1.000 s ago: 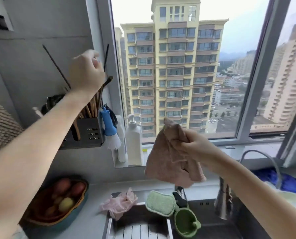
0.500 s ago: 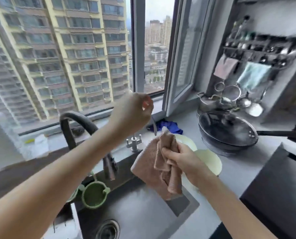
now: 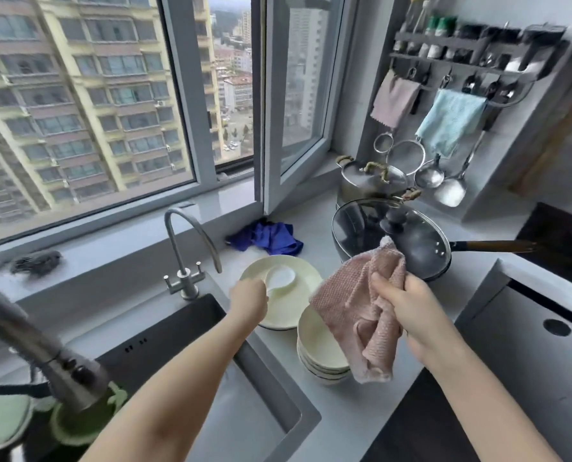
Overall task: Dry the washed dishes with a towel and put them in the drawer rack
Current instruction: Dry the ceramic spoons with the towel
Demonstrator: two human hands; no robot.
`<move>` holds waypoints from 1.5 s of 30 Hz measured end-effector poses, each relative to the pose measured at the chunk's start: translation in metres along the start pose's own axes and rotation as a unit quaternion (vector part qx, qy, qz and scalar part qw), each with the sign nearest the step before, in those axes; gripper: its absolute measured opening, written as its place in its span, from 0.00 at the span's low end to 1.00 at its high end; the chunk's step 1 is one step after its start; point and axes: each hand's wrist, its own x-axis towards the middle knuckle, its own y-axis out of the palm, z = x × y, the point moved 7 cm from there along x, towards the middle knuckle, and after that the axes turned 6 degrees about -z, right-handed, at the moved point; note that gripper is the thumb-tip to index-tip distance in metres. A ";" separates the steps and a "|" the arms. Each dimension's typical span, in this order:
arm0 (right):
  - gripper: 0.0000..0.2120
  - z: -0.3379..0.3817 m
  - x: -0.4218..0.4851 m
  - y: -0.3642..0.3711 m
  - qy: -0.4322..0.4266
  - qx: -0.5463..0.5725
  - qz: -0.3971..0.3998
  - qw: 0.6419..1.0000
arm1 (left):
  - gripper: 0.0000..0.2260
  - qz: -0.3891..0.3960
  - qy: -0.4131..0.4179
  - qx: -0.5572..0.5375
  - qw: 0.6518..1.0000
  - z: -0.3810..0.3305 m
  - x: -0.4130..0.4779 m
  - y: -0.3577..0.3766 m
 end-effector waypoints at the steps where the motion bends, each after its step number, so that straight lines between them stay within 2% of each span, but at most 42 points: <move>1: 0.06 0.000 0.005 -0.003 0.000 -0.001 0.006 1.000 | 0.10 0.001 0.000 0.012 1.000 -0.001 0.005 0.006; 6: 0.05 -0.002 0.021 -0.008 0.016 0.014 0.025 0.999 | 0.07 0.005 0.001 0.071 0.997 -0.007 0.022 0.023; 8: 0.05 -0.002 0.025 -0.009 0.014 0.008 0.024 1.000 | 0.10 0.013 -0.014 0.066 0.998 -0.004 0.024 0.027; 11: 0.06 -0.005 0.027 -0.009 0.009 0.001 0.026 1.000 | 0.07 0.036 -0.048 0.018 0.998 0.002 0.021 0.027; 14: 0.06 -0.005 0.025 -0.007 0.008 0.011 0.028 1.000 | 0.11 0.051 -0.069 -0.024 0.996 0.008 0.011 0.015; 18: 0.06 -0.003 0.013 0.000 0.002 0.034 0.029 0.999 | 0.05 0.060 -0.073 -0.089 0.992 0.023 -0.024 -0.018; 22: 0.05 -0.004 -0.002 0.020 -0.008 0.031 0.024 0.999 | 0.04 0.098 -0.115 -0.255 0.955 0.038 -0.075 -0.047; 25: 0.01 -0.006 -0.016 0.051 -0.059 -0.020 0.016 0.998 | 0.03 0.088 -0.091 -0.245 0.961 0.046 -0.109 -0.063; 27: 0.03 -0.001 -0.031 0.076 -0.207 -0.122 -0.003 0.971 | 0.09 0.063 -0.071 -0.206 0.974 0.049 -0.125 -0.073; 29: 0.04 0.000 -0.053 0.115 -0.371 -0.243 0.010 0.896 | 0.18 0.052 -0.058 -0.189 0.979 0.051 -0.137 -0.081; 30: 0.11 -0.007 -0.063 0.137 -0.427 -0.301 0.038 0.852 | 0.19 0.038 -0.054 -0.172 0.983 0.051 -0.142 -0.087; 31: 0.18 -0.018 -0.068 0.158 -0.465 -0.349 0.065 0.811 | 0.17 0.014 -0.053 -0.148 0.988 0.053 -0.147 -0.095; 32: 0.23 -0.022 -0.073 0.174 -0.479 -0.382 0.074 0.787 | 0.14 -0.019 -0.059 -0.124 0.990 0.055 -0.152 -0.103; 33: 0.27 -0.027 -0.070 0.187 -0.470 -0.400 0.089 0.782 | 0.12 -0.054 -0.067 -0.104 0.991 0.059 -0.159 -0.111; 35: 0.31 -0.029 -0.062 0.200 -0.417 -0.414 0.108 0.802 | 0.12 -0.104 -0.074 -0.071 0.989 0.065 -0.174 -0.122; 36: 0.30 -0.027 -0.060 0.201 -0.390 -0.407 0.107 0.819 | 0.13 -0.123 -0.069 -0.057 0.988 0.067 -0.181 -0.126; 38: 0.23 -0.024 -0.051 0.198 -0.307 -0.357 0.093 0.877 | 0.14 -0.148 -0.061 -0.069 0.985 0.072 -0.188 -0.130; 40: 0.18 -0.023 -0.046 0.193 -0.231 -0.286 0.095 0.925 | 0.15 -0.141 -0.067 -0.111 0.981 0.081 -0.190 -0.130; 42: 0.10 -0.030 -0.050 0.194 -0.161 -0.174 0.150 0.960 | 0.16 -0.124 -0.086 -0.153 0.977 0.094 -0.192 -0.131; 43: 0.04 -0.034 -0.055 0.194 -0.130 -0.120 0.196 0.965 | 0.16 -0.117 -0.095 -0.175 0.973 0.100 -0.192 -0.132; 45: 0.15 -0.039 -0.064 0.194 -0.119 -0.070 0.263 0.955 | 0.16 -0.107 -0.096 -0.212 0.967 0.110 -0.193 -0.134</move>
